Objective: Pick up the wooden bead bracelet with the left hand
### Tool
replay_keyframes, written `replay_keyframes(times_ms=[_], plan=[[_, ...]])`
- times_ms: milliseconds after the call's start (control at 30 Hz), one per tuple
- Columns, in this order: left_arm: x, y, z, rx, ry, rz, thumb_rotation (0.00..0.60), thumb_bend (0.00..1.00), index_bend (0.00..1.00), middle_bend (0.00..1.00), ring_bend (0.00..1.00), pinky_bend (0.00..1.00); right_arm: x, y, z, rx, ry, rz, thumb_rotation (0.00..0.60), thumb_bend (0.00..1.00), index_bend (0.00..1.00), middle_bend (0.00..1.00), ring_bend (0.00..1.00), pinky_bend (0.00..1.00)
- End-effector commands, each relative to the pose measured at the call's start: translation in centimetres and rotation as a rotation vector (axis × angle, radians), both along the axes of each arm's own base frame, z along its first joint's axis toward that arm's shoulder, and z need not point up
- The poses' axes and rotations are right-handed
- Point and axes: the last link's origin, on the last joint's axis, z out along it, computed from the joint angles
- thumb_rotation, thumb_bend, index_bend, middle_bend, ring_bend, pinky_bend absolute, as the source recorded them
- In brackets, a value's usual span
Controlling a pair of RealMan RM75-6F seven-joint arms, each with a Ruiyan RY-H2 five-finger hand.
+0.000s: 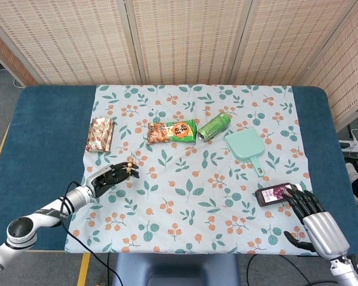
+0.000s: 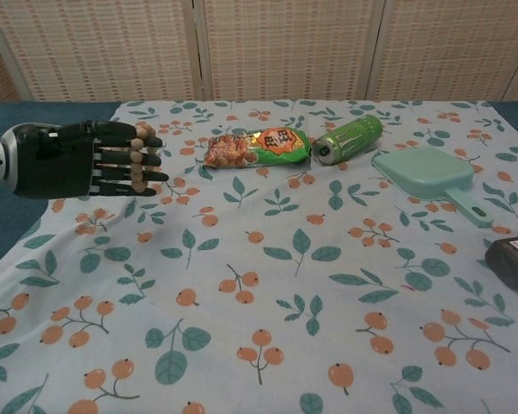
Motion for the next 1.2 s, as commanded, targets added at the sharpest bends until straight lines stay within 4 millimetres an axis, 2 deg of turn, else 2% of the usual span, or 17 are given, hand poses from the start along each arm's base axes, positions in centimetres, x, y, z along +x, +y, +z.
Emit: replay_keyframes(times_ms=[33, 200, 267, 367, 433, 533, 600, 767, 967, 1100, 1200], plan=[[0.1, -0.1, -0.3, 0.019, -0.002, 0.026, 0.532, 0.44, 0.52, 0.56, 0.18, 0.00, 0.0, 0.0, 0.0, -0.001, -0.001, 0.000, 0.516, 0.22, 0.00, 0.00, 0.00, 0.00], [0.1, -0.4, -0.6, 0.015, -0.016, 0.054, 0.546, 0.44, 0.53, 0.60, 0.21, 0.00, 0.0, 0.0, 0.1, -0.003, -0.003, 0.000, 0.516, 0.22, 0.00, 0.00, 0.00, 0.00], [0.1, -0.4, -0.6, 0.012, -0.020, 0.057, 0.533, 0.44, 0.53, 0.60, 0.21, 0.00, 0.0, 0.0, 0.1, -0.002, -0.002, 0.000, 0.516, 0.22, 0.00, 0.00, 0.00, 0.00], [0.0, -0.4, -0.6, 0.008, -0.022, 0.054, 0.425, 0.42, 0.53, 0.60, 0.21, 0.00, -0.1, 0.0, 0.1, -0.001, -0.002, -0.001, 0.515, 0.22, 0.00, 0.00, 0.00, 0.00], [0.0, -0.5, -0.6, -0.001, -0.036, 0.060, 0.325, 0.41, 0.55, 0.60, 0.21, 0.00, 0.0, 0.0, 0.1, 0.000, -0.002, -0.001, 0.516, 0.22, 0.00, 0.00, 0.00, 0.00], [0.0, -0.7, -0.6, -0.016, -0.042, 0.050, 0.276, 0.40, 0.57, 0.59, 0.21, 0.00, 0.0, 0.1, 0.0, 0.004, -0.001, -0.001, 0.515, 0.22, 0.00, 0.00, 0.00, 0.00], [0.0, -0.7, -0.7, -0.012, -0.030, 0.039, 0.265, 0.44, 0.57, 0.59, 0.21, 0.00, 0.0, 0.1, 0.0, 0.002, -0.001, 0.000, 0.516, 0.22, 0.00, 0.00, 0.00, 0.00], [0.2, -0.9, -0.9, -0.009, 0.001, -0.001, 0.263, 0.60, 0.58, 0.60, 0.21, 0.00, 0.0, 0.1, 0.2, -0.006, -0.005, -0.001, 0.515, 0.22, 0.00, 0.00, 0.00, 0.00], [0.2, -1.1, -0.9, -0.011, -0.002, -0.003, 0.275, 0.62, 0.59, 0.60, 0.21, 0.00, 0.0, 0.2, 0.3, -0.005, -0.005, 0.002, 0.515, 0.22, 0.00, 0.00, 0.00, 0.00], [0.1, -1.2, -1.0, -0.014, -0.001, -0.001, 0.303, 0.69, 0.60, 0.60, 0.21, 0.00, 0.0, 0.2, 0.3, -0.007, -0.007, 0.002, 0.515, 0.22, 0.00, 0.00, 0.00, 0.00], [0.1, -1.3, -1.0, -0.017, 0.002, -0.007, 0.298, 0.73, 0.59, 0.60, 0.21, 0.00, 0.1, 0.2, 0.4, -0.009, -0.009, 0.004, 0.516, 0.22, 0.00, 0.00, 0.00, 0.00]])
